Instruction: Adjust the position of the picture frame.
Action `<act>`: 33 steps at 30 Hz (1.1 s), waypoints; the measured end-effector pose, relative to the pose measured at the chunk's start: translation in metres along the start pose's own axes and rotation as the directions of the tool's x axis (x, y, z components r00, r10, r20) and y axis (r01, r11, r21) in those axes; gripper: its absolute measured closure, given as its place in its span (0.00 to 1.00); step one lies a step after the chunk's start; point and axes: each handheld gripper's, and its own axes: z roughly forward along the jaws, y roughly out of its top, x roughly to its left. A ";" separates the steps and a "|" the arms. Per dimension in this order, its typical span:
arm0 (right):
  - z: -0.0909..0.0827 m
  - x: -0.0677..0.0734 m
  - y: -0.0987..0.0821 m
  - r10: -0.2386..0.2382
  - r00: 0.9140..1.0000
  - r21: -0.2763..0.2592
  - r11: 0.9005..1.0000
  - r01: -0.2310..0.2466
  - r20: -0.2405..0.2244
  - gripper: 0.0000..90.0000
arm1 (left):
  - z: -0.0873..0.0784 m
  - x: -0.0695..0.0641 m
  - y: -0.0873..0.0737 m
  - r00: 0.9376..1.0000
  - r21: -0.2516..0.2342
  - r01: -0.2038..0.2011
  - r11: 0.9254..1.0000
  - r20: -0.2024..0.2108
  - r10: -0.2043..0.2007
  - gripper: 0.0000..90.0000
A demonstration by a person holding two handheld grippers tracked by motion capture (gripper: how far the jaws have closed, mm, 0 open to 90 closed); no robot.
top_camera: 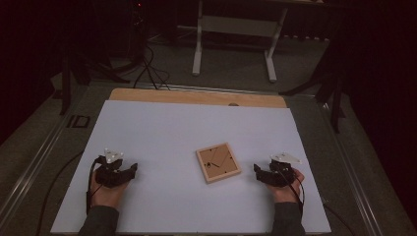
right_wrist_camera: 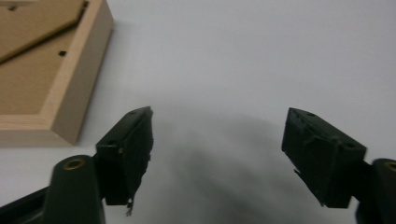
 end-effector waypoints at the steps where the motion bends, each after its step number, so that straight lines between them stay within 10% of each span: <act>1: 0.000 0.000 0.000 -0.006 1.000 -0.002 1.000 0.006 0.001 0.29 | 0.000 0.000 0.000 1.000 0.000 0.000 1.000 0.000 0.000 0.47; 16: -0.013 0.001 0.004 0.021 0.999 -0.085 0.996 -0.024 -0.043 0.53 | -0.018 0.006 0.002 0.998 -0.096 0.056 0.994 0.022 -0.054 0.51; 27: -0.014 0.009 0.007 0.009 0.993 -0.113 0.993 -0.023 -0.121 0.93 | -0.020 -0.001 0.004 0.999 -0.101 0.016 0.995 0.040 -0.013 0.51; 33: -0.011 0.017 0.008 0.006 0.988 -0.105 0.994 -0.022 -0.152 0.99 | -0.021 -0.002 0.004 0.999 -0.106 0.010 0.994 0.043 -0.005 0.52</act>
